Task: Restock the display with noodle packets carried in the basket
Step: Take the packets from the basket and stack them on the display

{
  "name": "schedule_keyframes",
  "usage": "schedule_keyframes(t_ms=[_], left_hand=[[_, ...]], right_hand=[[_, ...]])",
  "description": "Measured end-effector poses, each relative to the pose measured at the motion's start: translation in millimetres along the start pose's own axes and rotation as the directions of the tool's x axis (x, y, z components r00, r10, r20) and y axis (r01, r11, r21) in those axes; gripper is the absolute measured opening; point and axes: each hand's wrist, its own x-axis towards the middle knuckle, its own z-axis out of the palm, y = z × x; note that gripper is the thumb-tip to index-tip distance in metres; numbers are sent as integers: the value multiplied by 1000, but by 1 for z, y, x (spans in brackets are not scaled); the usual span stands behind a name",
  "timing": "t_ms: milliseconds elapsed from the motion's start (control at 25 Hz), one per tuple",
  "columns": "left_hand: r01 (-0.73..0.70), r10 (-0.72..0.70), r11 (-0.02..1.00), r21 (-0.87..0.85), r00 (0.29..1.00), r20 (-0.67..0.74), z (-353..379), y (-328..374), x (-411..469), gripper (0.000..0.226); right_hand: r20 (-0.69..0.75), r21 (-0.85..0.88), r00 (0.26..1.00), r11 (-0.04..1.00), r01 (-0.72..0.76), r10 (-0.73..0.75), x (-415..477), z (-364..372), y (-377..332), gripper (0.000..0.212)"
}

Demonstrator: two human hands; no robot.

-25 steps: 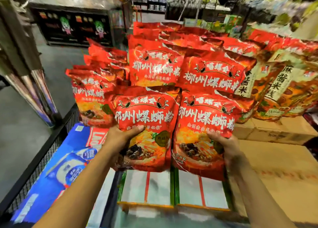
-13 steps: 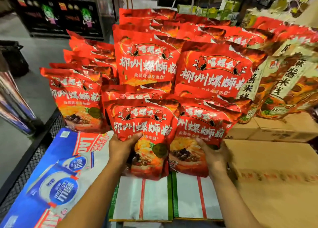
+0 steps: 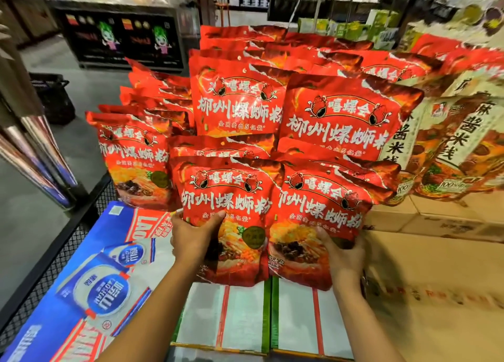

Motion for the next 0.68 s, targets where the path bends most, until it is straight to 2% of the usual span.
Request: schedule_keyframes(t_ms=[160,320,440,520,680], left_hand=[[-82,95,987,136,991,-91,-6,-5,-20,115],[-212,279,895,392,953,-122,-16,-10,-47,104],[-321,395,741,590,919,5,-14,-18,-69,97],[-383,398,639,667,907,139,-9,-22,-85,93],[-505,341,388,771,856,389,-1,-21,-105,93]], right_hand=[[-15,-77,1000,997,11,-12,-16,-11,-3,101],[22,-358,999,933,39,-33,-28,-39,4,118],[84,-637,995,765,97,-55,-43,-60,-4,106],[127,-773,990,618,141,-68,-53,-72,-5,101],[135,-879,984,444,174,-118,-74,-102,0,96]])
